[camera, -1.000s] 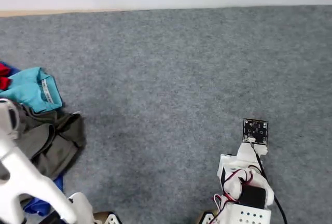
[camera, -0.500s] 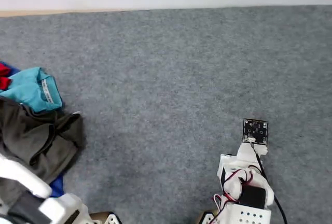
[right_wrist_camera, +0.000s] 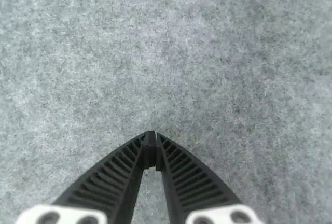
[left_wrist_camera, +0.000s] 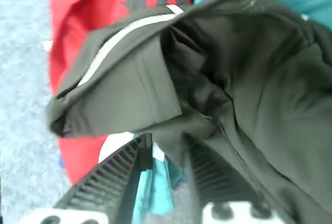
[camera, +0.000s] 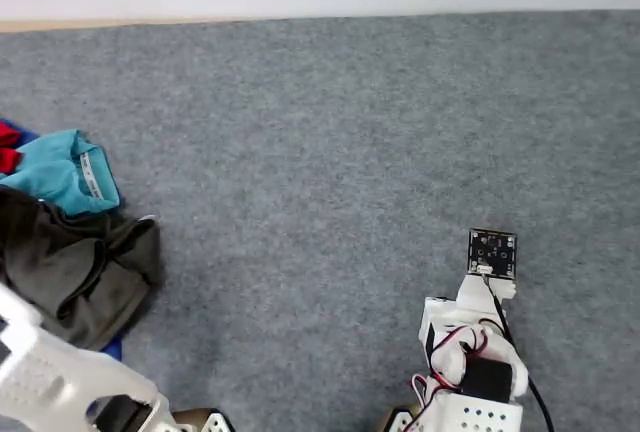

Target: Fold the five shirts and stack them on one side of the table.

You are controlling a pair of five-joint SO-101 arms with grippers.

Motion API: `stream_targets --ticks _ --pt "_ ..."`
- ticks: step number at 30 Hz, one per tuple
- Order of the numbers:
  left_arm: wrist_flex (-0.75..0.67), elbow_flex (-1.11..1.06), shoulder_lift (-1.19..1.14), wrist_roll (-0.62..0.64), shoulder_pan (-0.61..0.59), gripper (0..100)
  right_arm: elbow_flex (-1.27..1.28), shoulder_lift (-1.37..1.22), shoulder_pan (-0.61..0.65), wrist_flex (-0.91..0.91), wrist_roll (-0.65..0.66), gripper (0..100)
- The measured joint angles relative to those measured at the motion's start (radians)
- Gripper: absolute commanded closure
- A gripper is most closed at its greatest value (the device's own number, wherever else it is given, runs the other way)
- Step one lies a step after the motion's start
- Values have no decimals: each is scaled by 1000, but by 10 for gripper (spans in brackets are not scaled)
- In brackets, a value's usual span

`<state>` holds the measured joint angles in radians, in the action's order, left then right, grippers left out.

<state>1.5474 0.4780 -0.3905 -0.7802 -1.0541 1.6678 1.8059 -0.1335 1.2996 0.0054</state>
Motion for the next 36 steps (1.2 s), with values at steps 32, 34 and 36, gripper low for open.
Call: stream_targets --ticks 32,34,36 --pt "173 756 -560 -51 6 996 0 0 0 0 0 988" --pt "176 792 -560 -51 14 996 0 0 0 0 0 988" --pt "180 822 -560 -51 20 996 0 0 0 0 0 988"
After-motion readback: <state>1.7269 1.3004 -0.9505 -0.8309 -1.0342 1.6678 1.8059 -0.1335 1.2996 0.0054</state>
